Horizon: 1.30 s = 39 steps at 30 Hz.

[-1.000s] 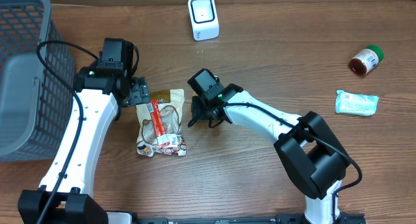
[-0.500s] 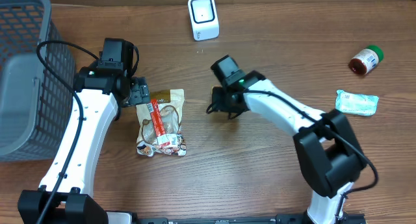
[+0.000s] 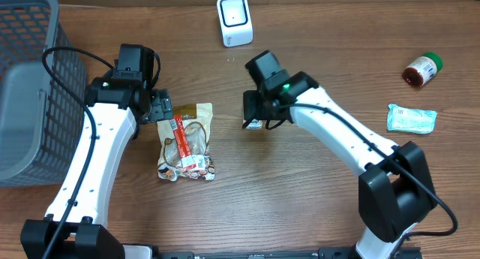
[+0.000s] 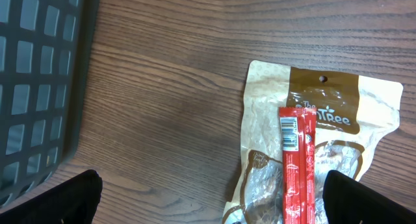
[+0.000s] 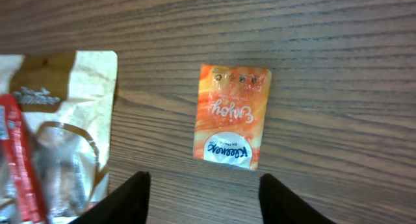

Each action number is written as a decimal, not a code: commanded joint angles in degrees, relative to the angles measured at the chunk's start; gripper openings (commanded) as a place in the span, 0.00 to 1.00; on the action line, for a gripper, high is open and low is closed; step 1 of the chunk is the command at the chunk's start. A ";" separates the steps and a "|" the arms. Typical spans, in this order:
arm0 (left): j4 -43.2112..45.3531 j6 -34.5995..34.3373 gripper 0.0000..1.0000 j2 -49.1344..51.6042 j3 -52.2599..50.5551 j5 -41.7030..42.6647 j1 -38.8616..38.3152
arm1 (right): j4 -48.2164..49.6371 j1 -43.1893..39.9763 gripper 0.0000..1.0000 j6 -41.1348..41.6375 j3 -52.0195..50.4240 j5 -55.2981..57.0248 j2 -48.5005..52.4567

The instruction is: Scan the item barcode

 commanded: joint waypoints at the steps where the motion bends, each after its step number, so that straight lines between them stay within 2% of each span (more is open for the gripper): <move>1: 0.09 0.07 1.00 0.20 0.11 -0.37 -0.04 | 0.13 3.56 0.61 -0.90 1.29 10.21 -1.07; 3: 0.09 0.07 1.00 0.20 0.11 -0.39 -0.04 | 0.42 5.20 0.66 -0.90 1.29 14.23 -0.55; 9: 0.09 0.07 1.00 0.20 0.11 -0.39 -0.04 | 2.32 7.85 0.67 -0.90 1.29 19.76 1.60; 17: 0.09 0.07 1.00 0.20 0.11 -0.39 -0.04 | 7.69 9.18 0.58 -0.90 1.29 21.64 8.90; 20: 0.09 0.07 1.00 0.20 0.11 -0.39 -0.04 | 10.16 9.90 0.57 -0.92 1.29 26.99 11.65; 23: 0.09 0.07 1.00 0.20 0.11 -0.37 -0.04 | 10.80 10.05 0.57 -1.09 1.29 27.39 12.07; 28: 0.09 0.07 1.00 0.20 0.11 -0.39 -0.04 | 11.74 10.05 0.49 -1.11 1.29 27.28 12.26; 35: 0.09 0.07 1.00 0.20 0.11 -0.39 -0.04 | 11.87 10.05 0.48 -1.07 0.57 27.26 12.33; 39: 0.09 0.07 1.00 0.20 0.11 -0.39 -0.04 | 12.63 10.03 0.44 -0.85 -1.40 27.26 12.33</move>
